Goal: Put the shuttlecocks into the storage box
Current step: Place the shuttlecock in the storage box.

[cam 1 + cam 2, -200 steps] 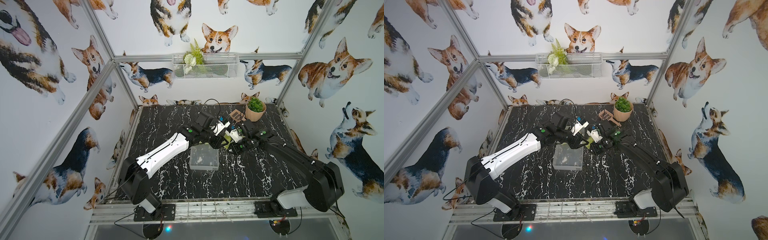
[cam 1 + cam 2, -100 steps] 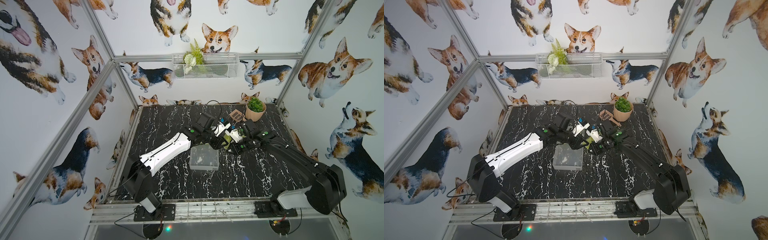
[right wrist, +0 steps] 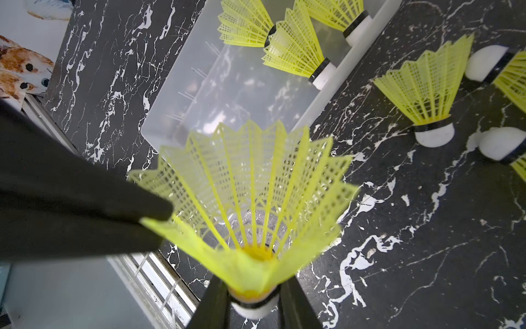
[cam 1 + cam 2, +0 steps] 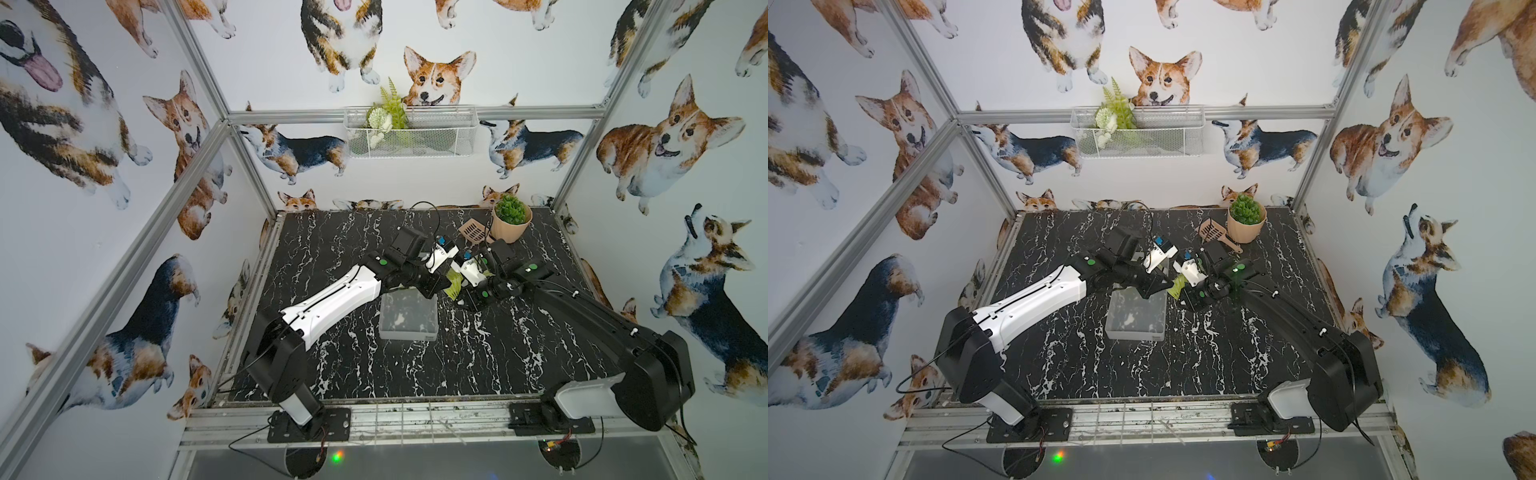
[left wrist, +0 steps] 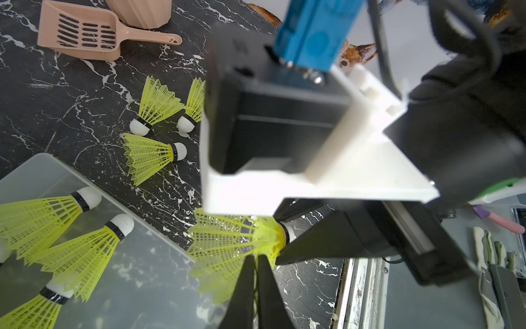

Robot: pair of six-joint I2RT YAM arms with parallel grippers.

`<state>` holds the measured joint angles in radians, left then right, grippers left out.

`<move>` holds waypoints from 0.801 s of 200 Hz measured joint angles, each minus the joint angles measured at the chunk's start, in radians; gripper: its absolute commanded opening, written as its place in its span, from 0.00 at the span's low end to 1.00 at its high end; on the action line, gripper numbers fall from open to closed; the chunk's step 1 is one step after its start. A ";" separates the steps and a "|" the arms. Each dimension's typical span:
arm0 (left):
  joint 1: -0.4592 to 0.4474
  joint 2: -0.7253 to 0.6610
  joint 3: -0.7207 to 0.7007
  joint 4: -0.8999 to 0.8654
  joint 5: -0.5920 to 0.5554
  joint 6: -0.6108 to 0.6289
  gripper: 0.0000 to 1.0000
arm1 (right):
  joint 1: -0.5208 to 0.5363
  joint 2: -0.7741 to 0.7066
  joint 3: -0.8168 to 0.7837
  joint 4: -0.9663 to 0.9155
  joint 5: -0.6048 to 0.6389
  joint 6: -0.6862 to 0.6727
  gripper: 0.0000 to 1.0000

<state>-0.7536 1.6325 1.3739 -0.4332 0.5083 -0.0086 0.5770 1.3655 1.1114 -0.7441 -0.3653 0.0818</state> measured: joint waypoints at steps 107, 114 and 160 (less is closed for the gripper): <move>0.094 -0.099 -0.158 0.129 -0.020 -0.234 0.00 | -0.001 -0.101 -0.077 0.051 0.220 0.050 0.78; 0.099 -0.111 -0.174 0.139 -0.032 -0.259 0.00 | -0.002 -0.109 -0.083 0.055 0.242 0.052 0.79; 0.114 -0.184 -0.295 0.198 -0.143 -0.441 0.00 | -0.029 -0.154 -0.127 0.069 0.331 0.079 0.79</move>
<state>-0.6399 1.4483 1.0790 -0.2352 0.3653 -0.4496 0.5476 1.2118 0.9840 -0.6746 -0.0341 0.1608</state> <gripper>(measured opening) 0.052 0.787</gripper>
